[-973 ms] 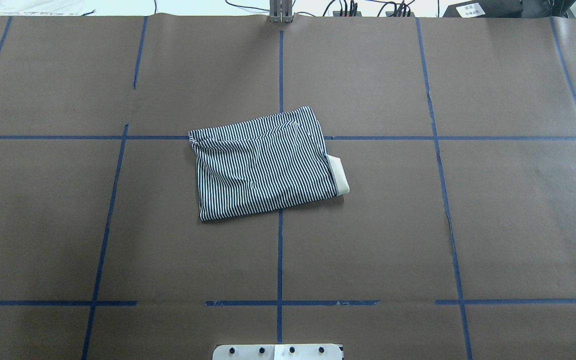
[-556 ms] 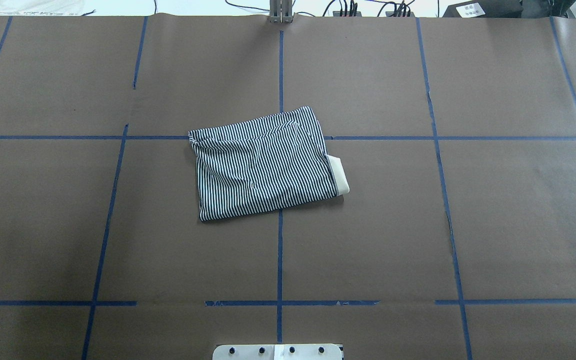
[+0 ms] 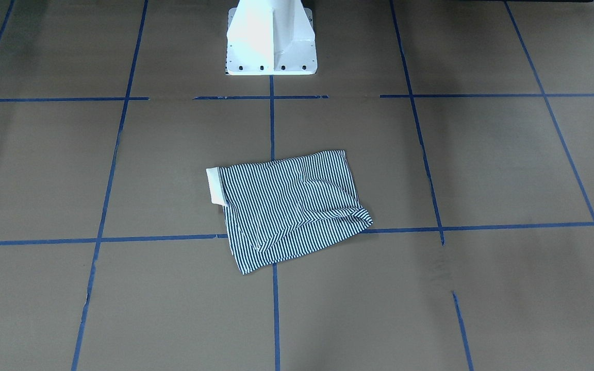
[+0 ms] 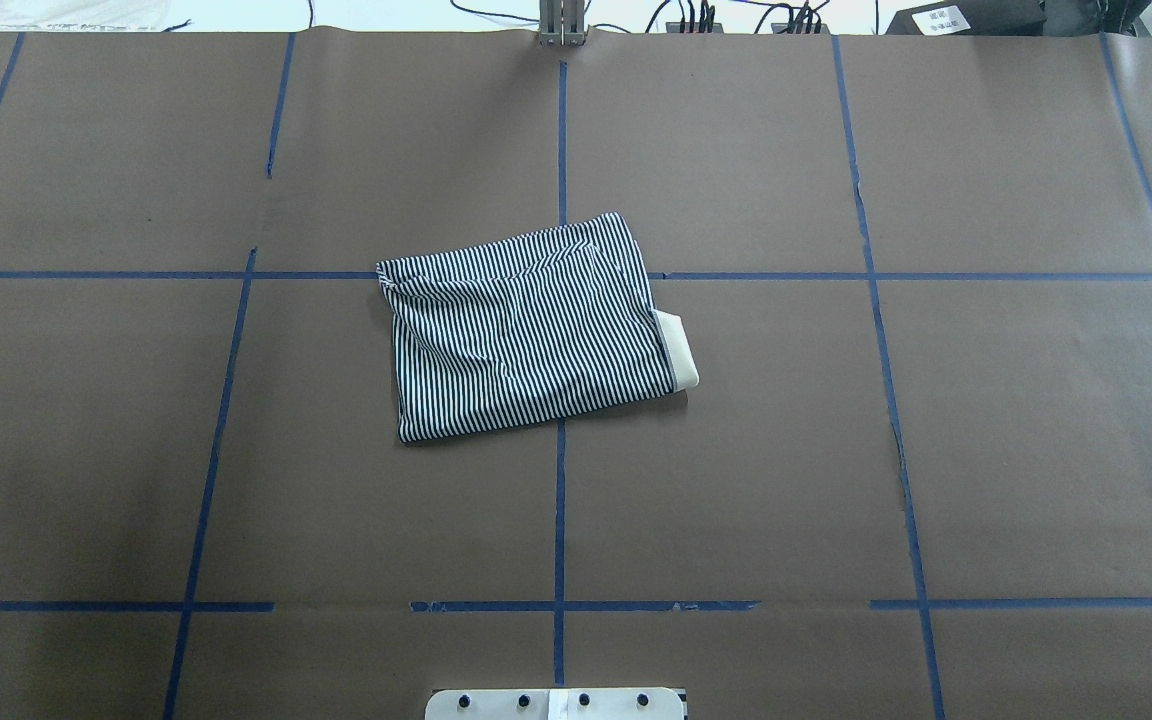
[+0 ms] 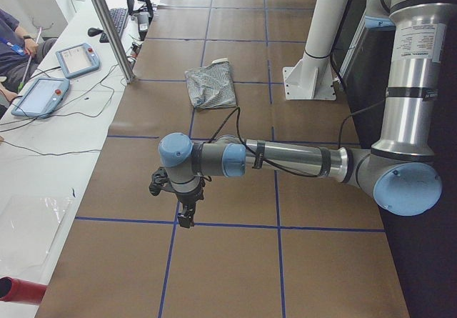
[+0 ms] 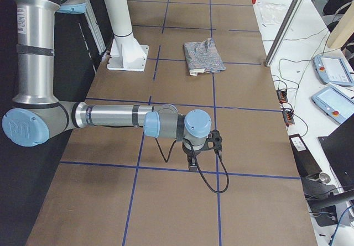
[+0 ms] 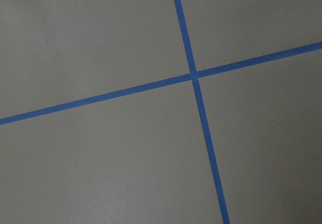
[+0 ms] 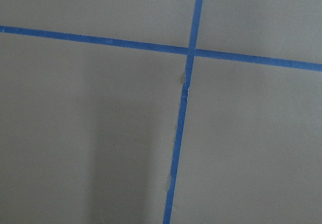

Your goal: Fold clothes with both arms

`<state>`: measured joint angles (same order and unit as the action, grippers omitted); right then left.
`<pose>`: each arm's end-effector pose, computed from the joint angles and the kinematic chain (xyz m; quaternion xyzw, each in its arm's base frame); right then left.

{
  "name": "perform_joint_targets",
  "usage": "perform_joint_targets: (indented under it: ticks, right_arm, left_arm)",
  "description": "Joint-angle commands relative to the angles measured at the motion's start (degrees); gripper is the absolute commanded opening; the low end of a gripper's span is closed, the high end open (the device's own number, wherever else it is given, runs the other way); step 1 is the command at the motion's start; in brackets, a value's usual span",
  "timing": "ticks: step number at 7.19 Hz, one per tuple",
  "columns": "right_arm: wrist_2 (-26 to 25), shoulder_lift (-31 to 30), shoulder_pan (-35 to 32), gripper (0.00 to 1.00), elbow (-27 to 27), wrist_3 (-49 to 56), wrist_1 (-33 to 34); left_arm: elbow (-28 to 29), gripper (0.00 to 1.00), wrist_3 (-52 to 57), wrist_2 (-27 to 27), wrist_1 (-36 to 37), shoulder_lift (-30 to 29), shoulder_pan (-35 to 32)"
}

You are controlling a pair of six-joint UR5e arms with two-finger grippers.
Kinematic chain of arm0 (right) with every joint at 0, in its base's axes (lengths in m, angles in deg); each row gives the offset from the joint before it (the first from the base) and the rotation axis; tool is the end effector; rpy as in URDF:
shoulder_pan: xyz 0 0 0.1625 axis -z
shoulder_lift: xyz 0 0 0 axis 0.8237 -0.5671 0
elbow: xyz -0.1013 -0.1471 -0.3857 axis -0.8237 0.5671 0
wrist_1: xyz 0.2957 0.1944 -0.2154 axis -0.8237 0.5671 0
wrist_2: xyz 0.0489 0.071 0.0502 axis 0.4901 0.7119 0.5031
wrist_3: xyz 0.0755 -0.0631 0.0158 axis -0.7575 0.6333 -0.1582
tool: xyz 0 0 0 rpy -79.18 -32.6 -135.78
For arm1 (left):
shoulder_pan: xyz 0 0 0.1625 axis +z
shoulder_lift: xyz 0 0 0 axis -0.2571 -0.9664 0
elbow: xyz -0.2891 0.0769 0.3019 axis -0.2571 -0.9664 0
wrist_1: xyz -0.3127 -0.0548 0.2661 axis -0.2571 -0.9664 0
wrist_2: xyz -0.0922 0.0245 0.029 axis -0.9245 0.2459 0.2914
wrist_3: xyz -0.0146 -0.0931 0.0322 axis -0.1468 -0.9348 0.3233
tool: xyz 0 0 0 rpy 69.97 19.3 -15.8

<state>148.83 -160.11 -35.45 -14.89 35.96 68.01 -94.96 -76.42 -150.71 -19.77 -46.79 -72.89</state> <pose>0.0661 -0.4505 0.6474 0.0136 -0.4093 -0.0589 0.9104 -0.0486 -0.5061 0.6346 0.0145 0.3497 0.1036 0.9310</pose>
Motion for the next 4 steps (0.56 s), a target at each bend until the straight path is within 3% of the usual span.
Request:
perform_joint_targets:
  ticks: [1, 4]
  right_arm:
    - [-0.1, -0.2, -0.9, 1.00, 1.2, 0.2, -0.3]
    - [-4.1, 0.6, -0.7, 1.00, -5.3, -11.0, -0.5]
  left_arm:
    - [1.0, 1.00, 0.0, -1.3, -0.7, 0.1, 0.0]
    - [0.8, 1.00, -0.1, -1.3, -0.8, 0.0, 0.0]
